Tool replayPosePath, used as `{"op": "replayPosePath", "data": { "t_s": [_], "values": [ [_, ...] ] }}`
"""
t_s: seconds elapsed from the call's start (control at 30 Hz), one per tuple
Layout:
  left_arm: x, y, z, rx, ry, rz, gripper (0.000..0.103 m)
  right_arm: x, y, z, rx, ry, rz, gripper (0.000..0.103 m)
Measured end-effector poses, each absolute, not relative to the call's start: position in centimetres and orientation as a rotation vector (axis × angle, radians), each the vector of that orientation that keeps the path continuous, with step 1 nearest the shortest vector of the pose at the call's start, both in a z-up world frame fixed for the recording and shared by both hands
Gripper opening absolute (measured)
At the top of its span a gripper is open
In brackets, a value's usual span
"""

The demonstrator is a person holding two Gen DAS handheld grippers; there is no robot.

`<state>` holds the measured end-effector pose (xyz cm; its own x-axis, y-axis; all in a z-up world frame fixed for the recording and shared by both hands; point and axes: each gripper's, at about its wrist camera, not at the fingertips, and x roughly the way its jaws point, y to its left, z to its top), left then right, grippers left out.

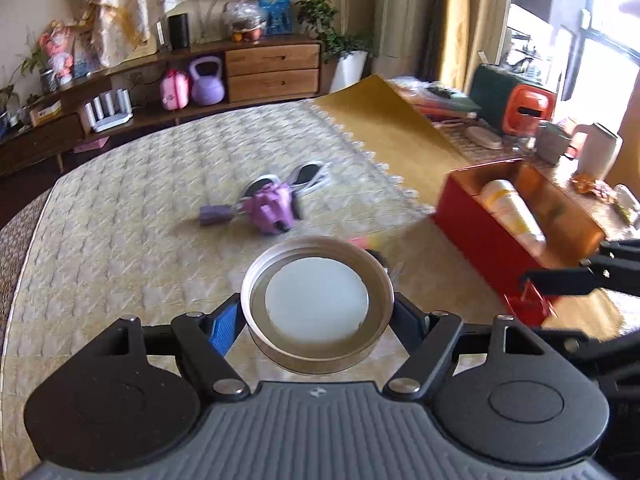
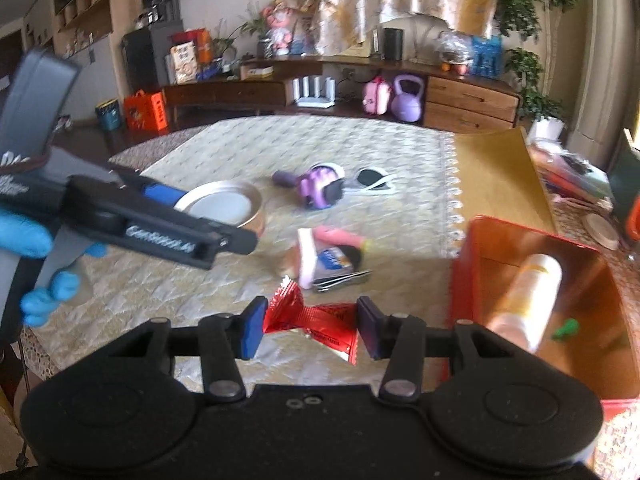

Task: Organize rigid objects
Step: 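Carry lid over red tin with left tool while right tool releases wrapper inside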

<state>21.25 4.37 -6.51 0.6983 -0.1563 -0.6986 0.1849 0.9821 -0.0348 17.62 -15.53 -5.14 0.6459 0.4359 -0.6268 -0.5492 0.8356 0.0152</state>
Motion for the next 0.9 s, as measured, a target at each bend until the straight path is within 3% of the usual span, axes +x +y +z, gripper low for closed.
{"op": "replayPosePath", "data": {
  "t_s": [0.53, 0.9],
  "values": [
    [20.0, -6.6, -2.9, 0.116, 0.731, -0.367, 0.077, 17.7, -25.9, -2.6, -0.131, 0.612, 0.406, 0.047],
    [24.4, -13.9, -2.6, 0.14, 0.731, -0.418, 0.077, 20.2, -31.5, -4.1, -0.108, 0.647, 0.314, 0.048]
  ]
}}
